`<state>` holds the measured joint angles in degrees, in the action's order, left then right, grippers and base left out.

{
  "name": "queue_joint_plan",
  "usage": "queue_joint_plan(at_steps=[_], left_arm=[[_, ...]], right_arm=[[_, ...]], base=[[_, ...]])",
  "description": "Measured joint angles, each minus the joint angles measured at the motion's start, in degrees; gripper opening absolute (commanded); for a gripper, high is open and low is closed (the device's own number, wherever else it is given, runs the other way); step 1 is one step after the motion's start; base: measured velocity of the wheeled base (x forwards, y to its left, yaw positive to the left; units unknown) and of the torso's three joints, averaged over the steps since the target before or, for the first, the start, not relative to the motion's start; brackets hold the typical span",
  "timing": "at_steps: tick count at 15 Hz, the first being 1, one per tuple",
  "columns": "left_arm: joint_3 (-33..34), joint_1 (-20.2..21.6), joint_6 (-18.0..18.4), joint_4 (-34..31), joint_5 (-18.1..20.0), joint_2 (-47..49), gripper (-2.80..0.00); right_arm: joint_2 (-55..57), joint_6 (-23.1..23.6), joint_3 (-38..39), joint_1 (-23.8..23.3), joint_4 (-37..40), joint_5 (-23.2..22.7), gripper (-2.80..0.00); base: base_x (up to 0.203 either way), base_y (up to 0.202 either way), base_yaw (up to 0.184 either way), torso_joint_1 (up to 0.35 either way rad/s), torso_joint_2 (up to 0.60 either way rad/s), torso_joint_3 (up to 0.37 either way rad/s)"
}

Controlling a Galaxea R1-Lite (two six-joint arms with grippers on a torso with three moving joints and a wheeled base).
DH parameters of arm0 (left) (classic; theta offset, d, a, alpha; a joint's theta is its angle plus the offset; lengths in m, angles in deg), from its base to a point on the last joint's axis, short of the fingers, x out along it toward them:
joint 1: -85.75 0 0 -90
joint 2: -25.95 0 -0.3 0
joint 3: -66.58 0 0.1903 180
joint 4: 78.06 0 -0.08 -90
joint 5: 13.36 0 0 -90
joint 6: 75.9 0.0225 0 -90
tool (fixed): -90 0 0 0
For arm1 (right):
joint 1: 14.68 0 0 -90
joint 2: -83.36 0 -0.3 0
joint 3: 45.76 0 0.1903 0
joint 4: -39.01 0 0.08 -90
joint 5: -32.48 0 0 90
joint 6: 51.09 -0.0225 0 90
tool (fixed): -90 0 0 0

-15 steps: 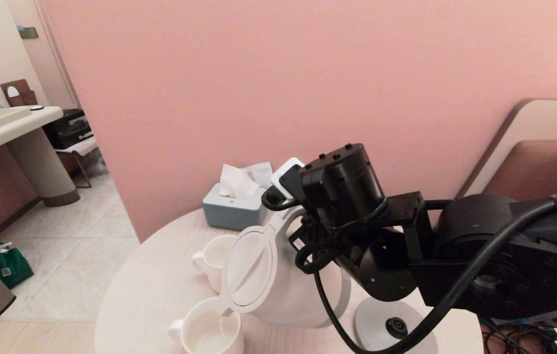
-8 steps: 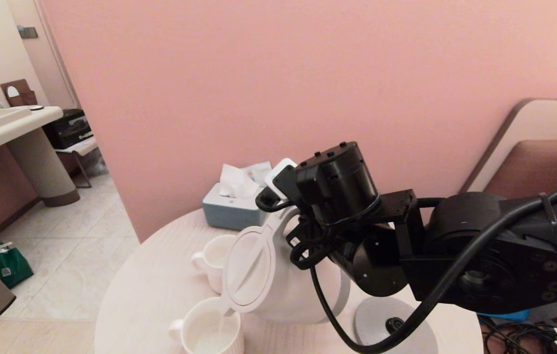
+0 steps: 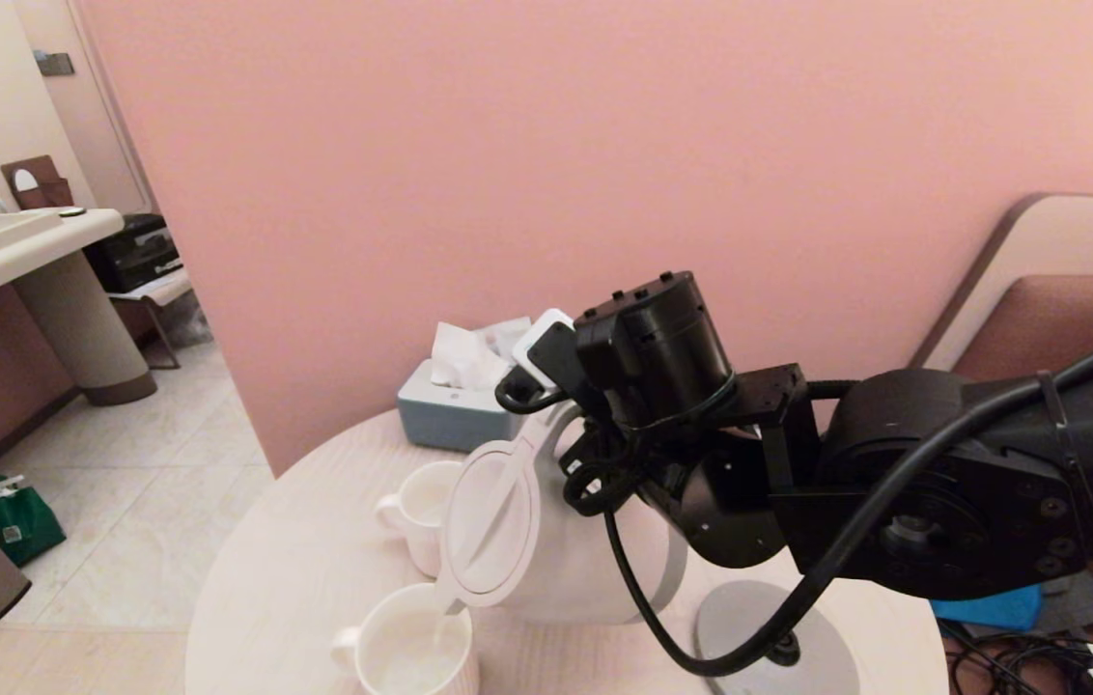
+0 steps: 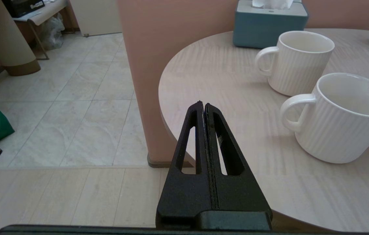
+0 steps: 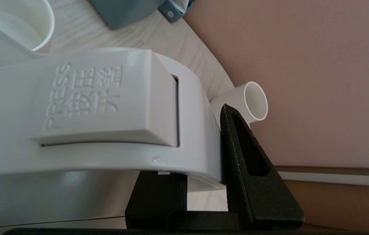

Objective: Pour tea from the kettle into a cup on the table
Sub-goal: Pour water into another cup

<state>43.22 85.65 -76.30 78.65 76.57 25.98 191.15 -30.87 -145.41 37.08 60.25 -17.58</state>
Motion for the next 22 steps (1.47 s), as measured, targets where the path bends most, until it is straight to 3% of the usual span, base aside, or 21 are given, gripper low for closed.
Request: queue_joint_plan(at_steps=[22], left_arm=[[0.0, -0.01, -0.01, 0.0, 0.0, 0.0, -2.8]], right_arm=[[0.37, -0.32, 0.02, -0.09, -0.38, -0.06, -2.8]], base=[[0.0, 0.0, 0.0, 0.0, 0.0, 0.0]])
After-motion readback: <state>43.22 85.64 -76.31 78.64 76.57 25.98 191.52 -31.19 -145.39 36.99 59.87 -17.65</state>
